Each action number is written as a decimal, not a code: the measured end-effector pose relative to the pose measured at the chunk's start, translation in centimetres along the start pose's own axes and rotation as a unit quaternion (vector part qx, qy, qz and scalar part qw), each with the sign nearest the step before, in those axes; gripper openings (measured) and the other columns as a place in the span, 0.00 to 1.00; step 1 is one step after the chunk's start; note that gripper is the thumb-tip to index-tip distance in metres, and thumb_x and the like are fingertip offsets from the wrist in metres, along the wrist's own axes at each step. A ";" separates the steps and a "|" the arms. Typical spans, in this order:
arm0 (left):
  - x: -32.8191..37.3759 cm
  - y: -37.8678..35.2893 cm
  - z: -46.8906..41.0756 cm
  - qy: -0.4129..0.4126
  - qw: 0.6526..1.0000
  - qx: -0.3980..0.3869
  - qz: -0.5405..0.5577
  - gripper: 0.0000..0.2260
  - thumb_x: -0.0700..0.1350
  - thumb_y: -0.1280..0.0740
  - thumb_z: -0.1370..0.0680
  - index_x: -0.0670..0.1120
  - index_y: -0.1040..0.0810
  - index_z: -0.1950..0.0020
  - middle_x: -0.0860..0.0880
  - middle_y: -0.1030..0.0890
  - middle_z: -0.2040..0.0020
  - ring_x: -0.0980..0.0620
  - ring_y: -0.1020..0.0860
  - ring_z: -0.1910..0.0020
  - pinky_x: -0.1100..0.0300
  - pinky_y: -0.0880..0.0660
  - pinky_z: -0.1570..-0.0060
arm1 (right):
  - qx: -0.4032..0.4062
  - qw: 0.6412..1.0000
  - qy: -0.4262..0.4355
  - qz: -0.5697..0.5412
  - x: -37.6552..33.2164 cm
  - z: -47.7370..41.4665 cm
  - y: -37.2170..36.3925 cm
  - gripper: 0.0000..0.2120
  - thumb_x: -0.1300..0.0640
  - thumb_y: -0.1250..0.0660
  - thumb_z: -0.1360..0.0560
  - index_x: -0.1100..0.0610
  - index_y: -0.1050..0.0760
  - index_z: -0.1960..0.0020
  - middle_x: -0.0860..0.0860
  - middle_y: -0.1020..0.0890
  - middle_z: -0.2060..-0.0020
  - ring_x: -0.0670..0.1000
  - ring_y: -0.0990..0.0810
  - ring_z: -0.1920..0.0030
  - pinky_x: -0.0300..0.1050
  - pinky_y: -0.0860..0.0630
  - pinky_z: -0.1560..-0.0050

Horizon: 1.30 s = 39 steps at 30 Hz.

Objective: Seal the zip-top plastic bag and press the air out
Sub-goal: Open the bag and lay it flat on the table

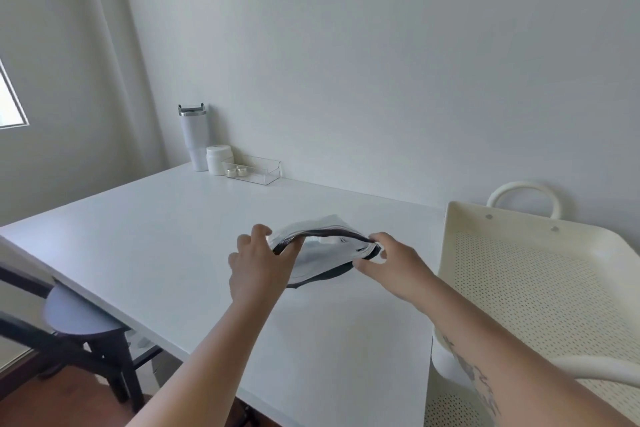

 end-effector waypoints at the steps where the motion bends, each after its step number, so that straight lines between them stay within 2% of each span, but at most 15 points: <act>1: -0.9 -0.3 0.1 0.028 0.998 -0.024 0.043 0.29 0.69 0.34 0.31 0.53 0.33 0.38 0.50 0.31 0.45 0.44 0.28 0.47 0.50 0.26 0.52 | -0.008 0.999 -0.011 -0.042 0.2 0.1 -0.4 0.26 0.43 0.31 0.27 0.46 0.33 0.31 0.46 0.24 0.54 0.50 0.22 0.56 0.42 0.26 0.60; 3: -2.3 -1.0 0.6 0.076 0.980 -0.066 0.173 0.31 0.64 0.28 0.32 0.51 0.33 0.37 0.48 0.29 0.42 0.45 0.22 0.49 0.48 0.21 0.52 | 0.009 0.991 -0.042 -0.125 0.6 -0.1 -0.8 0.24 0.47 0.31 0.25 0.47 0.32 0.31 0.50 0.22 0.52 0.52 0.21 0.56 0.46 0.21 0.55; 5: -3.4 -1.4 1.2 0.105 0.960 -0.083 0.246 0.27 0.56 0.24 0.32 0.49 0.32 0.40 0.46 0.23 0.43 0.47 0.18 0.54 0.50 0.19 0.53 | 0.032 0.974 -0.075 -0.211 1.0 -0.4 -1.2 0.15 0.52 0.31 0.24 0.51 0.26 0.39 0.55 0.20 0.51 0.54 0.19 0.58 0.53 0.18 0.49; 8: -4.9 -1.6 1.6 0.138 0.945 -0.061 0.290 0.19 0.51 0.24 0.30 0.49 0.29 0.46 0.45 0.19 0.51 0.50 0.15 0.62 0.51 0.19 0.52 | 0.054 0.950 -0.093 -0.295 1.3 -0.7 -1.6 0.05 0.59 0.31 0.24 0.55 0.24 0.49 0.58 0.19 0.52 0.54 0.19 0.61 0.51 0.17 0.52; 10: -5.5 -1.9 1.9 0.148 0.940 -0.061 0.303 0.16 0.49 0.24 0.29 0.49 0.28 0.50 0.45 0.19 0.54 0.50 0.15 0.66 0.57 0.19 0.61 | 0.067 0.946 -0.092 -0.303 1.5 -0.9 -1.7 0.05 0.61 0.31 0.25 0.57 0.24 0.50 0.58 0.19 0.54 0.54 0.19 0.63 0.48 0.16 0.55; 12: -5.7 -2.0 2.2 0.142 0.948 -0.062 0.279 0.13 0.48 0.25 0.28 0.49 0.28 0.52 0.44 0.19 0.55 0.50 0.15 0.70 0.60 0.22 0.67 | 0.083 0.950 -0.086 -0.287 1.5 -0.9 -1.7 0.05 0.63 0.32 0.26 0.58 0.26 0.51 0.58 0.19 0.54 0.54 0.18 0.65 0.47 0.17 0.60; 15: -5.6 -1.6 2.4 0.110 0.973 -0.044 0.199 0.11 0.50 0.28 0.27 0.52 0.30 0.55 0.47 0.19 0.60 0.49 0.18 0.74 0.51 0.22 0.67 | 0.090 0.971 -0.060 -0.215 1.1 -0.8 -1.8 0.06 0.64 0.36 0.26 0.55 0.28 0.52 0.55 0.20 0.58 0.53 0.19 0.69 0.51 0.19 0.63; 19: -5.5 -0.5 1.9 0.094 0.989 -0.024 0.115 0.08 0.52 0.32 0.27 0.55 0.31 0.55 0.49 0.20 0.63 0.44 0.18 0.68 0.49 0.20 0.64 | 0.112 0.989 -0.038 -0.093 0.8 -0.8 -1.3 0.09 0.63 0.40 0.27 0.51 0.30 0.51 0.54 0.20 0.61 0.61 0.17 0.63 0.53 0.21 0.62; 22: -6.3 0.5 0.9 0.115 0.982 -0.025 0.147 0.04 0.46 0.34 0.24 0.53 0.28 0.52 0.46 0.19 0.64 0.49 0.20 0.75 0.54 0.22 0.73 | 0.119 0.989 -0.055 -0.067 1.4 -0.7 -0.5 0.11 0.63 0.41 0.26 0.50 0.30 0.49 0.55 0.20 0.62 0.61 0.17 0.61 0.55 0.20 0.60; 25: -6.1 1.2 0.1 0.118 0.977 -0.061 0.168 0.03 0.43 0.34 0.23 0.50 0.26 0.51 0.44 0.20 0.58 0.51 0.21 0.77 0.61 0.25 0.77 | 0.063 0.993 -0.044 -0.087 1.0 -0.7 -0.6 0.12 0.61 0.41 0.26 0.48 0.28 0.47 0.55 0.20 0.62 0.58 0.18 0.65 0.54 0.19 0.62; 28: -5.4 1.8 0.2 0.091 0.981 -0.107 0.135 0.03 0.45 0.34 0.23 0.51 0.25 0.51 0.44 0.19 0.59 0.50 0.20 0.74 0.61 0.24 0.76 | 0.023 0.996 -0.026 -0.085 0.3 -0.4 -0.3 0.09 0.57 0.40 0.24 0.46 0.25 0.48 0.55 0.19 0.60 0.54 0.22 0.68 0.48 0.22 0.66; 31: -5.1 2.2 0.9 0.028 0.984 -0.152 0.089 0.04 0.47 0.34 0.24 0.55 0.26 0.51 0.45 0.18 0.60 0.53 0.20 0.72 0.61 0.24 0.74 | 0.020 0.993 -0.025 -0.110 0.2 -0.3 0.4 0.12 0.58 0.42 0.23 0.46 0.23 0.48 0.53 0.19 0.57 0.53 0.22 0.66 0.44 0.21 0.68; 34: -5.0 2.4 1.8 -0.034 0.983 -0.168 0.060 0.07 0.50 0.33 0.24 0.62 0.26 0.49 0.49 0.18 0.60 0.53 0.20 0.70 0.61 0.23 0.71 | 0.023 0.991 -0.036 -0.130 0.7 -0.1 0.7 0.15 0.61 0.45 0.22 0.50 0.22 0.46 0.51 0.21 0.59 0.54 0.21 0.65 0.49 0.19 0.63; 37: -5.3 1.8 2.8 -0.103 0.978 -0.181 0.005 0.12 0.55 0.32 0.25 0.66 0.27 0.42 0.55 0.19 0.56 0.56 0.21 0.68 0.65 0.24 0.67 | 0.011 0.995 -0.034 -0.091 1.3 0.1 0.4 0.16 0.63 0.45 0.23 0.49 0.22 0.46 0.49 0.21 0.58 0.54 0.21 0.62 0.54 0.18 0.54; 39: -5.8 1.2 3.3 -0.122 0.973 -0.196 0.004 0.17 0.56 0.29 0.27 0.66 0.28 0.40 0.55 0.20 0.54 0.57 0.22 0.66 0.68 0.25 0.66 | -0.008 0.998 -0.012 -0.058 1.3 0.2 0.0 0.16 0.64 0.43 0.24 0.49 0.22 0.45 0.48 0.21 0.57 0.52 0.22 0.61 0.52 0.20 0.55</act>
Point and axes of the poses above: each hand's wrist, its own z-axis away from the middle knuckle, its own y-axis out of the back of the hand, x = y × z, the point moved 7 cm from there along -z, towards the middle knuckle
